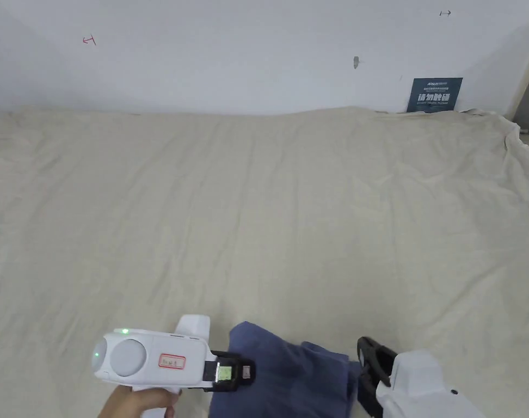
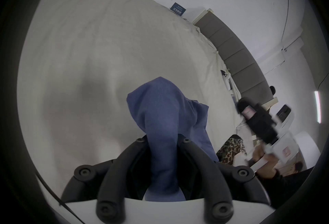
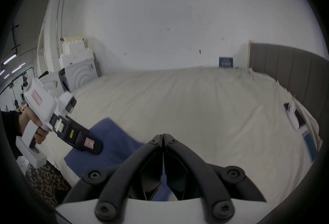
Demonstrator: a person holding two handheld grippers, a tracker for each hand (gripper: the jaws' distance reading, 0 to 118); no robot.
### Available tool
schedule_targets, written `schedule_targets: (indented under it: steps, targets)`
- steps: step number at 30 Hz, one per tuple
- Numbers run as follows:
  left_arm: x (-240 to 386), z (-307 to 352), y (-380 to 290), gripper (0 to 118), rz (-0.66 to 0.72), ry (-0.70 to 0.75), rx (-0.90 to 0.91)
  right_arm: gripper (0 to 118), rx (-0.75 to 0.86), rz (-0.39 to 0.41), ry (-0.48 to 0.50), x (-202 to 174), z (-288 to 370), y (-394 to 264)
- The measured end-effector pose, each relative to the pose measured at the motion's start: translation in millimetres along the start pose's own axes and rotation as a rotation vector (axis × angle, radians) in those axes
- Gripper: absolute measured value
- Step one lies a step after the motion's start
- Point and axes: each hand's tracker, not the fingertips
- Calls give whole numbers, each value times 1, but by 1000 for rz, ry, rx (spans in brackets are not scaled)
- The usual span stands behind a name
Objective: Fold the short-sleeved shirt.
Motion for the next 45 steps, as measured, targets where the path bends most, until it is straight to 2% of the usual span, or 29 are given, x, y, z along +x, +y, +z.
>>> schedule_targets:
  steps: [5, 11, 20, 29, 31, 37, 39, 40, 42, 43, 44, 45]
  targets:
    - [-50, 55, 15, 22, -2, 132, 27, 0, 76, 39, 4, -8, 5, 39]
    - [-111, 128, 29, 22, 10, 304, 80, 0, 152, 49, 25, -24, 4, 75]
    - [-193, 204, 42, 22, 73, 566, 59, 0, 206, 90, 29, -42, -16, 104]
    - [-265, 215, 40, 22, 163, 722, 8, 0, 180, 113, 17, -44, -48, 102]
    - [-283, 208, 35, 22, 228, 752, -15, 0, 168, 107, 21, -44, -53, 100]
    - [-290, 187, 26, 23, 259, 836, 0, 0, 144, 99, 27, -47, -57, 97]
    - [-284, 186, 26, 32, 278, 870, 16, 0, 142, 97, 29, -46, -54, 97]
    - [-281, 185, 26, 40, 281, 884, 23, 0, 143, 98, 30, -45, -51, 98]
    - [-267, 185, 23, 67, 271, 963, 24, 0, 145, 96, 28, -42, -44, 99]
    - [-253, 188, 20, 78, 264, 976, 36, 0, 148, 93, 27, -40, -40, 100]
    - [-243, 191, 18, 94, 266, 978, 69, 0, 153, 91, 20, -38, -34, 102]
    - [-234, 195, 18, 102, 257, 966, 116, 0, 156, 91, 13, -36, -29, 104]
